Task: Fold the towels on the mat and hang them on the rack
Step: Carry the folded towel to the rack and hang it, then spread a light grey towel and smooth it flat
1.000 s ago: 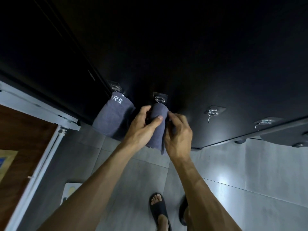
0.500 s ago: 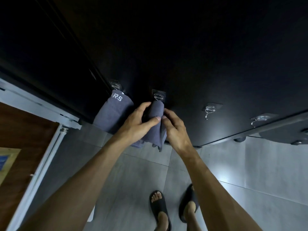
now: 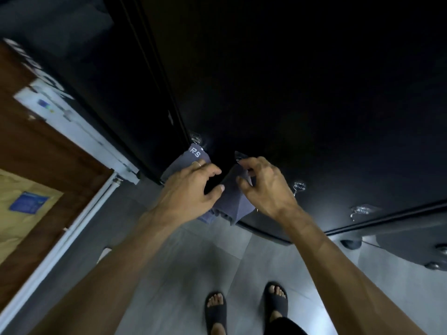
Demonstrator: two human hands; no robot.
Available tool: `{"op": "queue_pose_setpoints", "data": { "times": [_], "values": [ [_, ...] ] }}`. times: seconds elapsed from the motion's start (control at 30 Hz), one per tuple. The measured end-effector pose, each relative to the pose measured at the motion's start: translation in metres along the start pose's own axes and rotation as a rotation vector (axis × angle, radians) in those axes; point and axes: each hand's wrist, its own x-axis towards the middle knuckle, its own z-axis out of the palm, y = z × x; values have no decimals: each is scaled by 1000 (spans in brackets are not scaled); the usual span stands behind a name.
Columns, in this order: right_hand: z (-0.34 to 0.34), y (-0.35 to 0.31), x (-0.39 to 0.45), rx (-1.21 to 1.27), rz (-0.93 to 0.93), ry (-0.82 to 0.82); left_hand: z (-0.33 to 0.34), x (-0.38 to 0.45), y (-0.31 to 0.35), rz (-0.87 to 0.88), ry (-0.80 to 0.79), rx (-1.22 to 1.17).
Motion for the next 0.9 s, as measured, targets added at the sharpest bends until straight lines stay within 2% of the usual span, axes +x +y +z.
{"op": "queue_pose_setpoints", "data": {
  "times": [0.17,0.3,0.47,0.73,0.9],
  "values": [
    [-29,-21,15,-65,-236,-145,-8,-36,29,-192,126,109],
    [-45,-30,21,-82,-431,-276,3,-67,61,-355,130,169],
    [-63,-42,8,-122,-615,-412,23,-114,115,-581,230,202],
    [-73,-46,-67,-180,-858,-546,69,-193,213,-942,290,160],
    [-90,-19,-146,-227,-981,-593,121,-252,295,-1064,318,123]
  ]
}}
